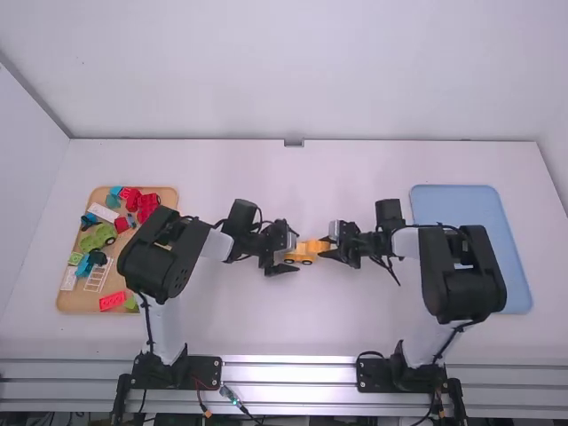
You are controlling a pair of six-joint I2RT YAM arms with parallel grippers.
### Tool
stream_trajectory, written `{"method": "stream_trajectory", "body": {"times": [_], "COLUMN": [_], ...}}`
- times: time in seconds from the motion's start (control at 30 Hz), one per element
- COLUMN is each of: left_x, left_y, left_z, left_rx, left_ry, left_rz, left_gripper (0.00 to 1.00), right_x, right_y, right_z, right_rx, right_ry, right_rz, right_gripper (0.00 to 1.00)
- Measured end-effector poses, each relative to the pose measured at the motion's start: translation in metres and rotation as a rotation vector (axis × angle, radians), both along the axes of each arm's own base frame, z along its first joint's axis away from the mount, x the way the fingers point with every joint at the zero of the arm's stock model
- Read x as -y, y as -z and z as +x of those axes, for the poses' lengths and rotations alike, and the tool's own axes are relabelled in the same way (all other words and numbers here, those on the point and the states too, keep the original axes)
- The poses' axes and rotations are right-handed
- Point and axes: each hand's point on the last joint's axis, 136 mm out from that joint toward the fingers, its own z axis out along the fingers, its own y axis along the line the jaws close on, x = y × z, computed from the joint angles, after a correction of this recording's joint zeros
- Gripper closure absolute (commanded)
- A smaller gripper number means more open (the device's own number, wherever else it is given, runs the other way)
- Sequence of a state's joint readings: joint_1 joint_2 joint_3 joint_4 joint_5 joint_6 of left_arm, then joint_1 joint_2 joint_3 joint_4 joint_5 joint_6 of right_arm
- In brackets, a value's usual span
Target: Assemble lego blocks to make yellow taxi
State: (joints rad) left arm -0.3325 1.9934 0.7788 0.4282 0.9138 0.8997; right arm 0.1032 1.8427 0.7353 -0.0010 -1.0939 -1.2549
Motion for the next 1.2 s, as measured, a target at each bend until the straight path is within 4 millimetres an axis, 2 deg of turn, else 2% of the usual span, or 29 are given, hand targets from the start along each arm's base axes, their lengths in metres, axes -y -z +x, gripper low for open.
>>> {"method": "stream_trajectory", "body": {"times": [0.13,0.27,0.43,0.6,0.77,0.93,1.0,1.1,1.2], "left_x": [0.0,0.003,0.008,0.005,0.006,0.005,0.004,0.005,0.006], "left_y": [0.0,0.004,0.013,0.015,0.01,0.013,0.015,0.014,0.013], "left_z": [0.001,0.011,0.017,0.019,0.017,0.007,0.004,0.004,0.005], "left_rx": [0.014,0.017,-0.038,-0.065,-0.029,-0.03,-0.038,-0.035,-0.022], "left_ry": [0.005,0.007,0.035,0.046,0.065,0.073,0.074,0.077,0.078], "left_rz": [0.003,0.001,-0.034,-0.073,-0.11,-0.12,-0.119,-0.121,-0.124], "left_gripper": [0.04,0.02,0.05,0.09,0.24,0.32,0.38,0.41,0.5], "right_x": [-0.012,-0.02,-0.025,-0.02,-0.017,-0.024,-0.026,-0.025,-0.024], "right_y": [-0.003,-0.004,-0.004,-0.004,-0.004,-0.002,-0.001,0.0,0.001], "right_z": [0.001,-0.002,-0.006,-0.002,0.0,-0.004,-0.003,0.0,0.001], "right_rx": [0.014,0.007,0.001,-0.012,-0.016,-0.014,-0.015,-0.02,-0.026], "right_ry": [-0.016,-0.034,-0.048,-0.025,-0.013,-0.033,-0.027,-0.011,-0.002], "right_rz": [0.009,0.012,0.014,0.014,0.014,0.001,-0.013,-0.021,-0.027], "right_gripper": [0.82,0.82,0.82,0.82,0.82,0.85,0.85,0.85,0.85]}}
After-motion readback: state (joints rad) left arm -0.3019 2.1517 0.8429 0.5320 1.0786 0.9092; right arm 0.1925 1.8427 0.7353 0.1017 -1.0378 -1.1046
